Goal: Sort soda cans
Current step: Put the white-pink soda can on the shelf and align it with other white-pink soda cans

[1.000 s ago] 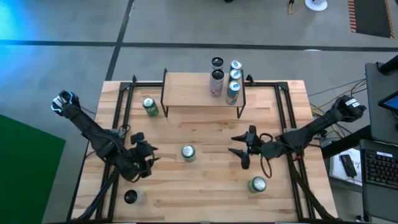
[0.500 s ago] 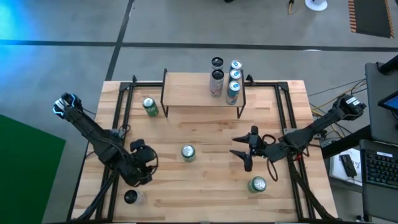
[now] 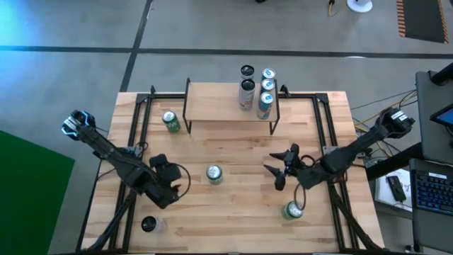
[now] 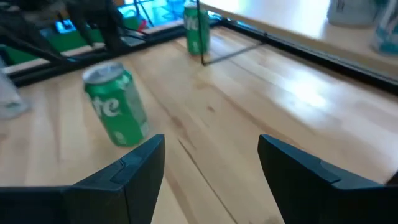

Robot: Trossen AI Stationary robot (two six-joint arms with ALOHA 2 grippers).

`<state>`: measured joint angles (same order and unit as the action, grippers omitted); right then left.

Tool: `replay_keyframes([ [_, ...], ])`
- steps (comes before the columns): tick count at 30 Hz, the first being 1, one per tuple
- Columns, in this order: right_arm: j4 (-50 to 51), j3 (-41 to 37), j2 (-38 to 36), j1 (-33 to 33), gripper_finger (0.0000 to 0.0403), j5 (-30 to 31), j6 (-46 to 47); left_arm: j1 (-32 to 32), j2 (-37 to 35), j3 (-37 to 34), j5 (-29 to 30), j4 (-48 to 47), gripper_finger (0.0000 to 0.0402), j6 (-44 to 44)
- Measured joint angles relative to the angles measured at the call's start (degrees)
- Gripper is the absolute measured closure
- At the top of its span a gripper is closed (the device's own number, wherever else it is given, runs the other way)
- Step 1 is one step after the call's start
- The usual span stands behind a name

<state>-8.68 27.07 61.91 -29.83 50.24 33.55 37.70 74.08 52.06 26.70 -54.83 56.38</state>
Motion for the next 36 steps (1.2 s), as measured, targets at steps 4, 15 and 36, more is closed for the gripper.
replay_keyframes([
  [4, 0.8, 0.0, 3.7, -0.3, 0.0156, 2.2, 4.1, 3.5, -2.5, 6.8, 11.7, -11.4, 0.0143, 2.3],
  [15, 0.3, 0.0, 9.3, -3.2, 0.0156, 5.0, 16.2, 15.5, -5.0, 8.2, 11.1, -5.4, 0.0116, 7.6],
  [36, 0.3, 7.9, 24.7, -6.4, 0.0156, 8.9, 29.6, 22.7, 4.6, 18.2, -3.4, -11.4, 0.0026, 16.0],
])
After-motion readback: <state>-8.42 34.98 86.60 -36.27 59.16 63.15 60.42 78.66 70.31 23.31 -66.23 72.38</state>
